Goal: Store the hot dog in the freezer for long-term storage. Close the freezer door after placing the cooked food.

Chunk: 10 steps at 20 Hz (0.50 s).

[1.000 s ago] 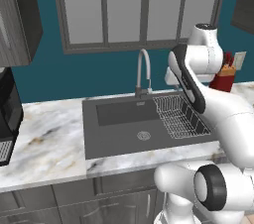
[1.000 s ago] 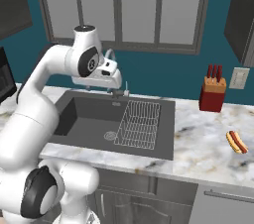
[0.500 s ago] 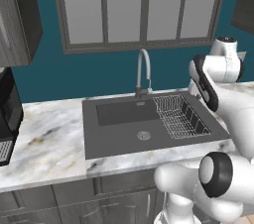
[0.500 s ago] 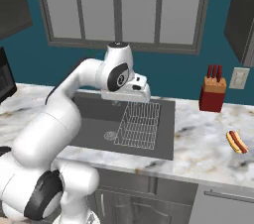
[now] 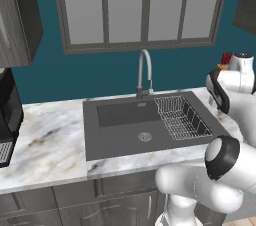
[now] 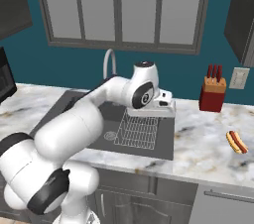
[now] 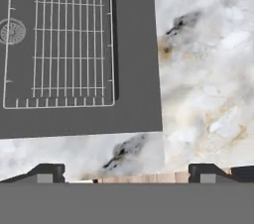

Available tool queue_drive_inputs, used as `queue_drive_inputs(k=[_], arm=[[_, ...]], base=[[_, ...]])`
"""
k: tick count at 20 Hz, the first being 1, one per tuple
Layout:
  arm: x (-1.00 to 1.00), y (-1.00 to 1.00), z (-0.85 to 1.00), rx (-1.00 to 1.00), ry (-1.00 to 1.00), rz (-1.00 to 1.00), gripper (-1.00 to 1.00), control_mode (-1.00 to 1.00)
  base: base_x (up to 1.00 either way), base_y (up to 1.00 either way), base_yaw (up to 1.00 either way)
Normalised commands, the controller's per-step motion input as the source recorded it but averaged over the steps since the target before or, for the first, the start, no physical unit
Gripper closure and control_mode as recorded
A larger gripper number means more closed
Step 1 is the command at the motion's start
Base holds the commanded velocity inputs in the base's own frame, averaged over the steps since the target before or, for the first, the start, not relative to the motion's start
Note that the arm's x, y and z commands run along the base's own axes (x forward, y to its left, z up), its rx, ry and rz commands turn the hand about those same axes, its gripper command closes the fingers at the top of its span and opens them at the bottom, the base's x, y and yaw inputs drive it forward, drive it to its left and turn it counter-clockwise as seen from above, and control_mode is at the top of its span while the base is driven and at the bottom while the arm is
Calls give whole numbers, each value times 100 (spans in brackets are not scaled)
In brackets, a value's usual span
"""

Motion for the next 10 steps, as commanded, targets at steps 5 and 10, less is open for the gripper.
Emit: queue_drive_inputs(k=[5,10], arm=[[25,-96,-30,0,17,0,-100,-100],[38,-76,-9,0,12,2,-100,-100]], base=[[0,0,0],[0,0,0]])
